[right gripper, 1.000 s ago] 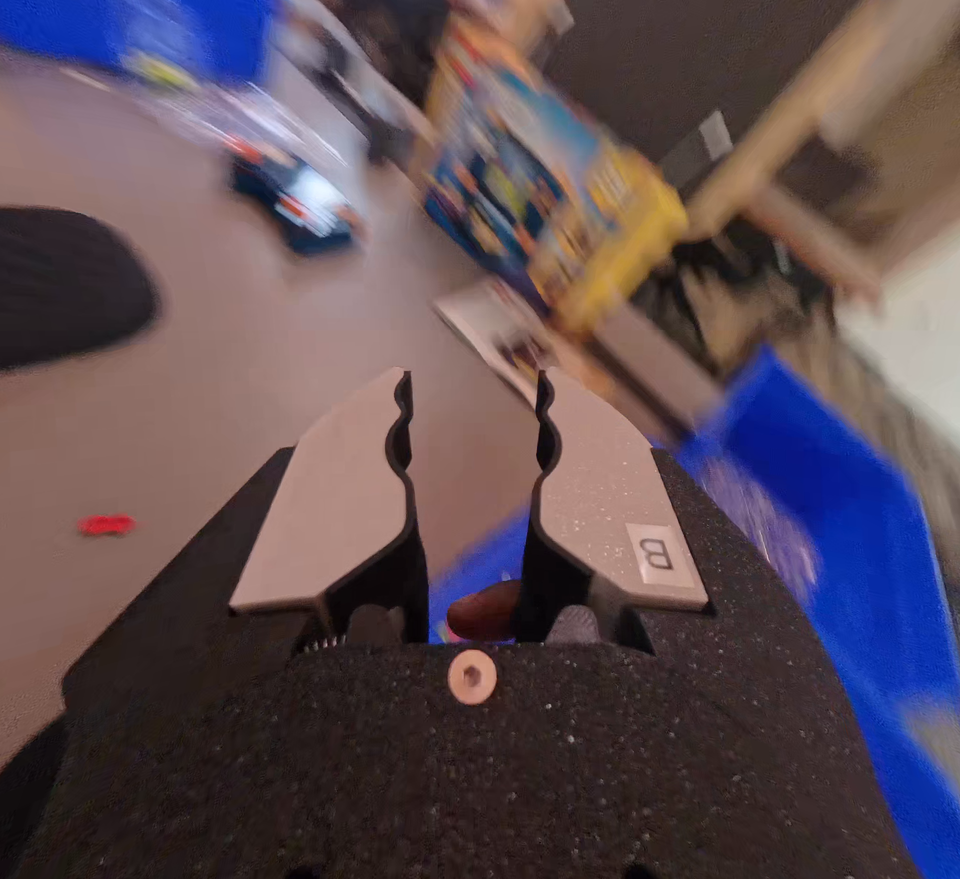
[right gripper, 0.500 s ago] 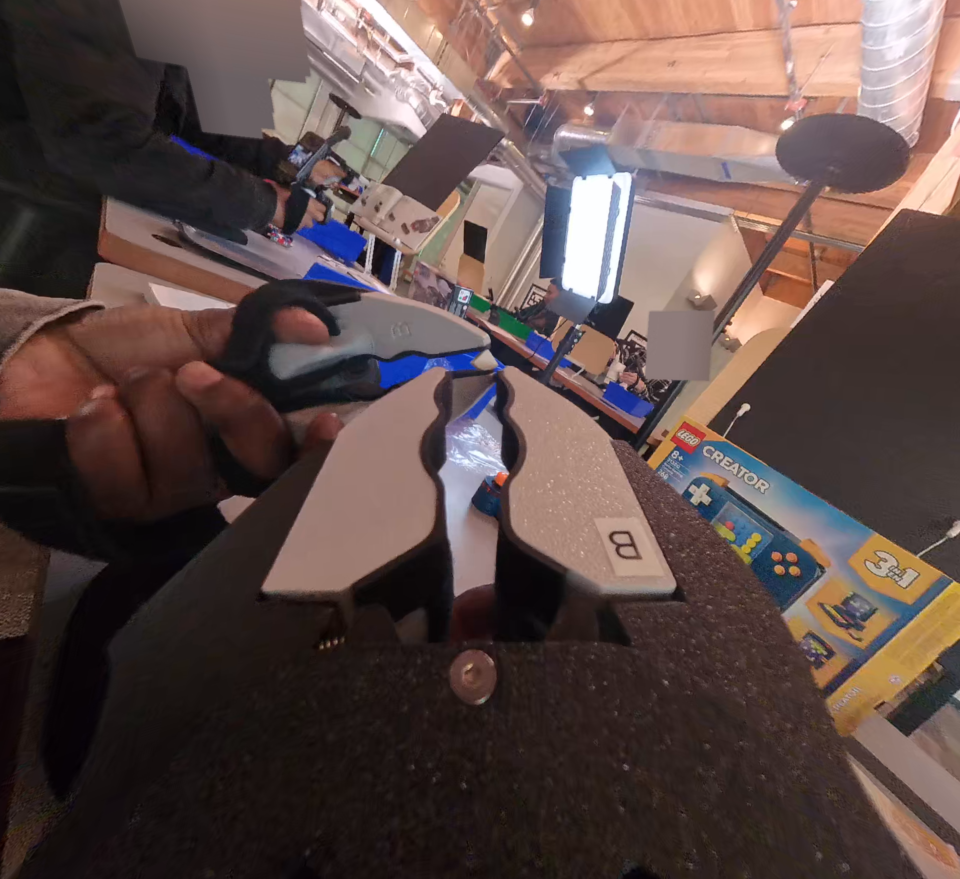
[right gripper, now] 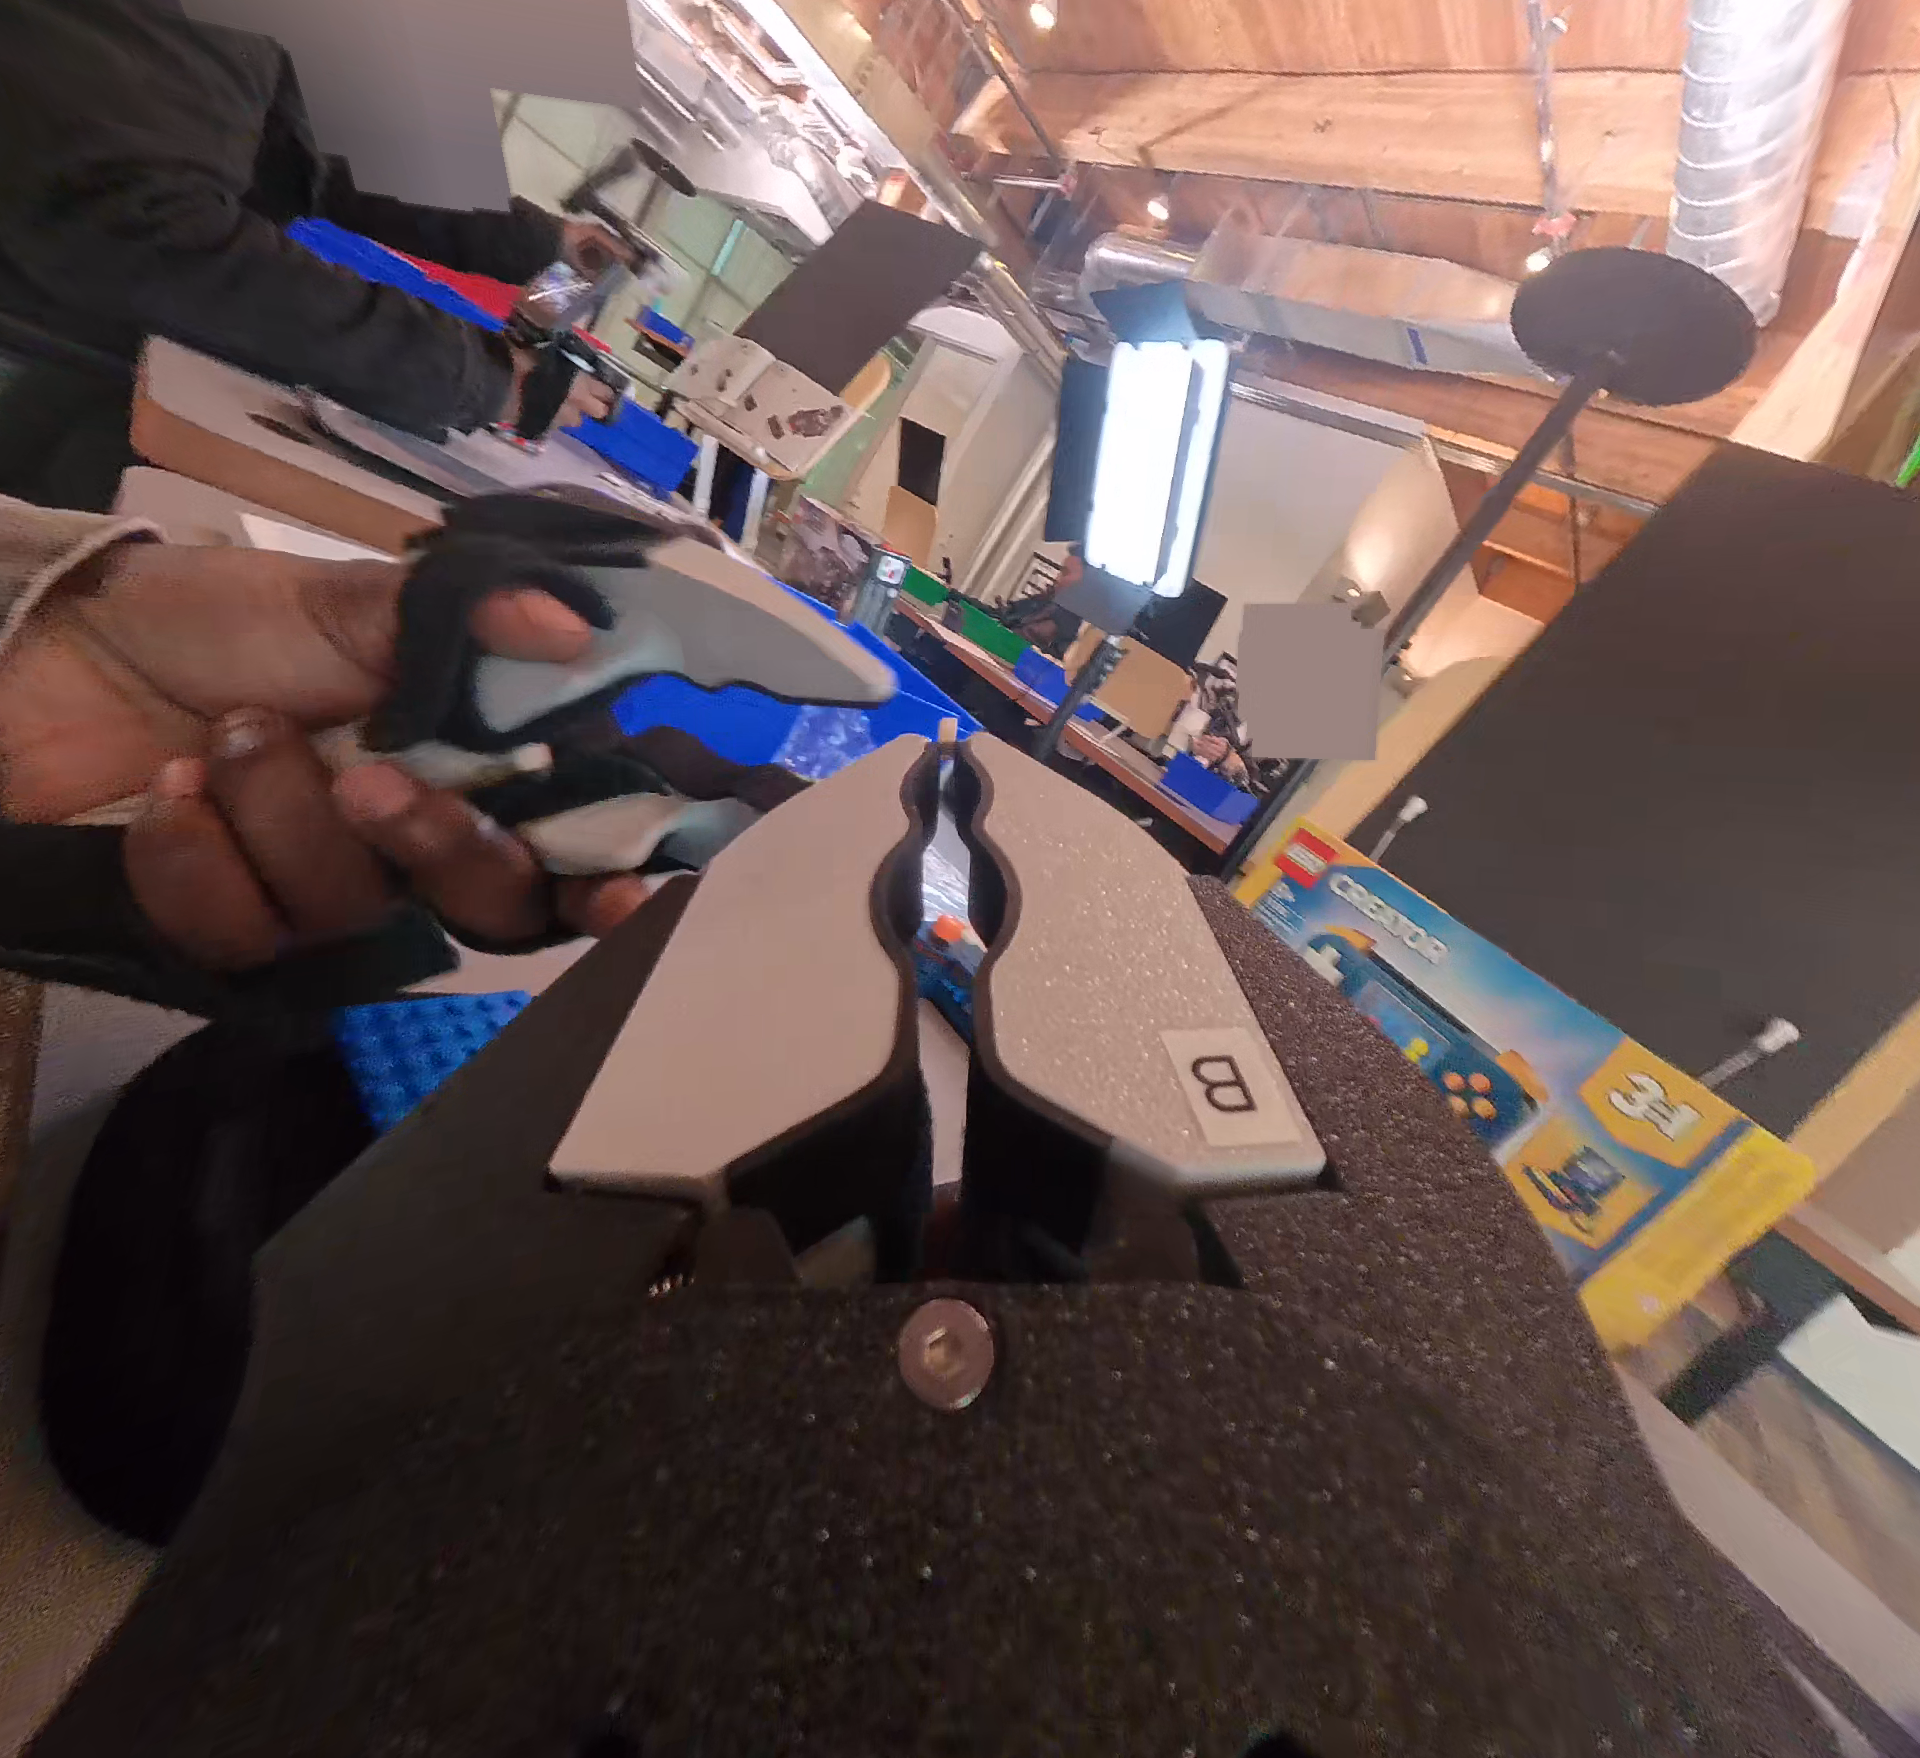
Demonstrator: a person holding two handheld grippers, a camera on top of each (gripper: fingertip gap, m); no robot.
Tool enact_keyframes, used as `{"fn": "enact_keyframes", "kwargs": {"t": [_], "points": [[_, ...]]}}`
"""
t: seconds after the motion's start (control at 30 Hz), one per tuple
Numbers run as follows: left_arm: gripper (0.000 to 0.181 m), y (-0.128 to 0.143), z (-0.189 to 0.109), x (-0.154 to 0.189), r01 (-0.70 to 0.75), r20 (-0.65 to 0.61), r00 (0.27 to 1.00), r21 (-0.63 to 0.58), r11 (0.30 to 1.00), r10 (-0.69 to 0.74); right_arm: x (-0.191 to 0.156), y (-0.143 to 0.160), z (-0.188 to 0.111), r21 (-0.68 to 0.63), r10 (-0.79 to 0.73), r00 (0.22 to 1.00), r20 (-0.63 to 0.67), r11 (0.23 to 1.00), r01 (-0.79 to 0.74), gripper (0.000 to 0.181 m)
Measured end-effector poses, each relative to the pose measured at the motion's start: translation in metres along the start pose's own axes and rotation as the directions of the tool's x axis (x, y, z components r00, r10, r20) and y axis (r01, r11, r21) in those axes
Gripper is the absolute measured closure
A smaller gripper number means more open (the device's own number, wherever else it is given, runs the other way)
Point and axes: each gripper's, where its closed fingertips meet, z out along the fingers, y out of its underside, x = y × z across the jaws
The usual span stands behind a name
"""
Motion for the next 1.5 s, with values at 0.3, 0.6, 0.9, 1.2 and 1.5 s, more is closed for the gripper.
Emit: {"fn": "enact_keyframes", "kwargs": {"t": [0.3,0.6,0.9,1.2,1.5], "points": [[0.147,0.03,-0.046,-0.076,-0.401,0.351,0.562,-0.677,0.617,0.749,0.225,0.101,-0.151,-0.759,-0.23,0.866,-0.443,0.61,-0.226,0.179],[0.147,0.033,-0.046,-0.078,-0.387,0.345,0.562,-0.693,0.608,0.751,0.253,0.18,-0.245,-0.848,0.04,0.85,-0.525,0.065,-0.527,0.138],[0.147,0.045,-0.041,-0.081,-0.392,0.299,0.562,-0.724,0.567,0.771,0.158,0.133,-0.156,-0.83,0.268,0.959,-0.091,0.512,-0.222,0.142],[0.15,0.074,-0.028,-0.085,-0.411,0.169,0.556,-0.796,0.445,0.814,-0.007,0.157,-0.15,-0.894,0.568,0.796,0.208,0.441,-0.081,0.143],[0.162,0.089,-0.023,-0.111,-0.352,0.072,0.445,-0.903,0.248,0.893,-0.008,0.165,-0.152,-0.896,0.534,0.822,0.197,0.438,-0.07,0.162]]}}
